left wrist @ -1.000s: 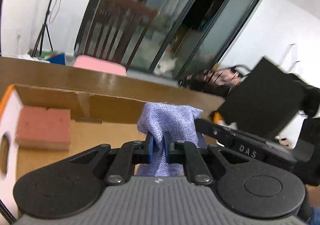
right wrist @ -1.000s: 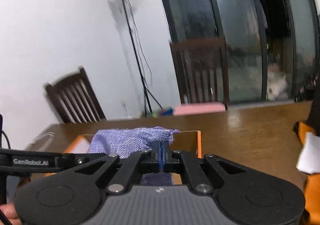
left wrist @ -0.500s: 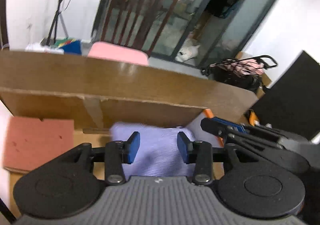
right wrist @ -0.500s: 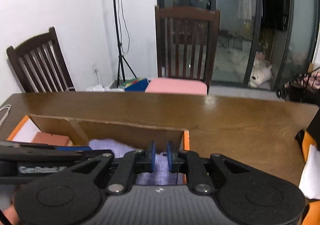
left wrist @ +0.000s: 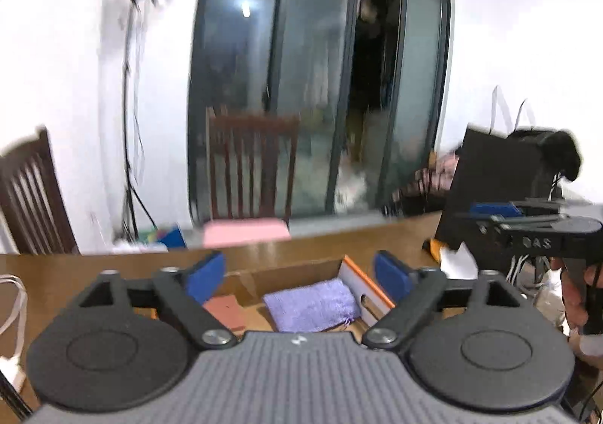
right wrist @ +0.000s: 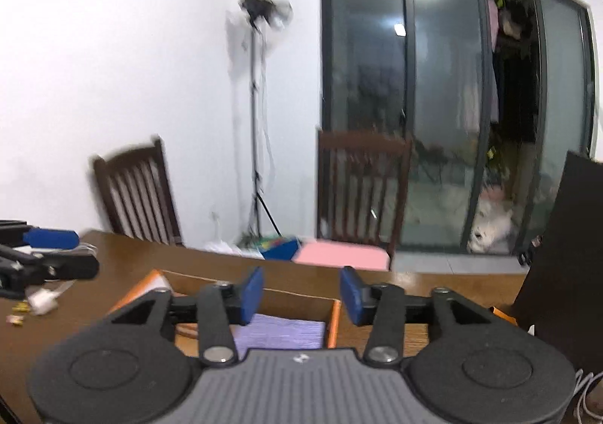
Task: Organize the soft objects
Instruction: 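Open both grippers to drop the cloth beside the sponge and withdraw, then close the left gripper on the white-and-yellow plush sheep while the right gripper grips it too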
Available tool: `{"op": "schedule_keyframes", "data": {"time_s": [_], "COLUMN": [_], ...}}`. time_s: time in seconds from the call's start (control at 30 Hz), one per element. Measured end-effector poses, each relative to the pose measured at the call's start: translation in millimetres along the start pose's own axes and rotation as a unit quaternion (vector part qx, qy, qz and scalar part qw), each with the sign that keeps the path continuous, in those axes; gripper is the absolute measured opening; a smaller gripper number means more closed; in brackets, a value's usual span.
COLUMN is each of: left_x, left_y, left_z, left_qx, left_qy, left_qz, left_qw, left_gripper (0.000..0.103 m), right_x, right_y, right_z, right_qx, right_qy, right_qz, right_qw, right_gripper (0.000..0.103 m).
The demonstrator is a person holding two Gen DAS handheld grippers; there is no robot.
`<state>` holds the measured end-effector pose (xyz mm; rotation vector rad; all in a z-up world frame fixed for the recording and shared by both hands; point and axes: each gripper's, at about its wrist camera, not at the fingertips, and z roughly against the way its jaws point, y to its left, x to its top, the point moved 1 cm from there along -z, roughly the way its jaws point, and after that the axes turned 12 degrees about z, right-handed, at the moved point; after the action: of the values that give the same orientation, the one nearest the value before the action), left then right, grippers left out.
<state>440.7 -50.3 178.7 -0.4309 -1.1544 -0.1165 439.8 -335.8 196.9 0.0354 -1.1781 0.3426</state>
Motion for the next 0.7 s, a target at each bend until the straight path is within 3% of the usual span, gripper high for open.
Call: {"op": "schedule_keyframes", "data": {"time_s": [0.1,0.27,0.4,0.53,0.7], "left_x": [-27.4,-76.9,-135.4,-188.3,-231.9], "left_y": [-0.7,-10.0,-16.5,-9.0,-4.3], "left_z": [57.1,121.0,161.1,183.2,166.7], "left_qx": [0.018,0.044,0.061,0.078,0.079], "left_qy": [-0.044,-0.074,-0.083,-0.06,0.028], "left_qz": [0.002,-0.012,-0.025,-0.008,0.008], "left_qw": [0.9989,0.9962,0.9943,0.9951,0.9965], "left_gripper": [0.103,0.103,0.103,0.103,0.103], "right_x": [-19.3,-59.4,-104.6,-157.7,-211.6], "right_y": [20.3,61.9,89.7,119.6,151.5], "right_z": [48.4,114.4,155.7,181.5,186.8], "right_qx": [0.011,0.021,0.022,0.027,0.084], "right_qy": [-0.031,-0.073,-0.094,-0.089,-0.026], "right_qz": [0.01,0.037,0.024,0.015,-0.002], "right_qw": [0.999,0.996,0.995,0.996,0.996], "right_gripper": [0.055,0.072,0.085,0.088,0.085]}}
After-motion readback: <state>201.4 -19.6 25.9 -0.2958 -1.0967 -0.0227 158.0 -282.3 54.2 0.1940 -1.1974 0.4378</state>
